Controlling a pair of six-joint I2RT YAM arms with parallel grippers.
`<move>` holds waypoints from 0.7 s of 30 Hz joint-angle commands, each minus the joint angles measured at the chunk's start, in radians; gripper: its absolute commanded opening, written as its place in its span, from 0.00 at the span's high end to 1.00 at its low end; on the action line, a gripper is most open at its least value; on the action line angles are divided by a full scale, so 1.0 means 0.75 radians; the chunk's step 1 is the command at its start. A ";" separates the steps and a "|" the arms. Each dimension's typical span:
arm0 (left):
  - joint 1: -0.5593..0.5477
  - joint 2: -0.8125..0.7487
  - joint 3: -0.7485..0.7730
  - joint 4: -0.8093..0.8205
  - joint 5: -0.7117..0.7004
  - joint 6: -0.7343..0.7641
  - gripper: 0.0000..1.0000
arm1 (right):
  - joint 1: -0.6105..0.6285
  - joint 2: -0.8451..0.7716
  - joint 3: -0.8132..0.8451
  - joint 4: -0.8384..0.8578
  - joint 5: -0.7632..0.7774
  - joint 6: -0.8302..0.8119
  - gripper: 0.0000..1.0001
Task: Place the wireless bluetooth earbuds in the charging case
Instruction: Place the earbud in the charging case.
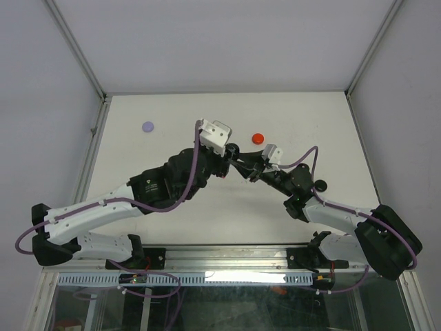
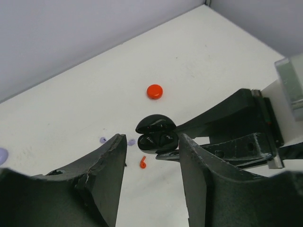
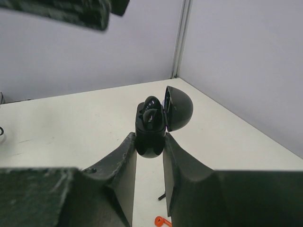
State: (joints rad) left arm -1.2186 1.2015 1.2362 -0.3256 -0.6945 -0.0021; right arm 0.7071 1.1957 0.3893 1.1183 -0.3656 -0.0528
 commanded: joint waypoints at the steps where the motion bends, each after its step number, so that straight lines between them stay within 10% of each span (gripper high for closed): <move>1: 0.050 -0.091 0.063 -0.015 0.081 -0.172 0.50 | 0.006 -0.038 0.053 0.084 0.023 0.015 1.00; 21: 0.751 -0.132 -0.116 0.112 1.325 -0.532 0.23 | 0.003 -0.019 0.125 0.036 -0.190 0.138 1.00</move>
State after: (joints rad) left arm -0.7048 1.1122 1.1728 -0.3447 0.0555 -0.3351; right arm 0.7071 1.1957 0.4198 1.1072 -0.4397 0.0078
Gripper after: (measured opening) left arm 0.744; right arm 0.273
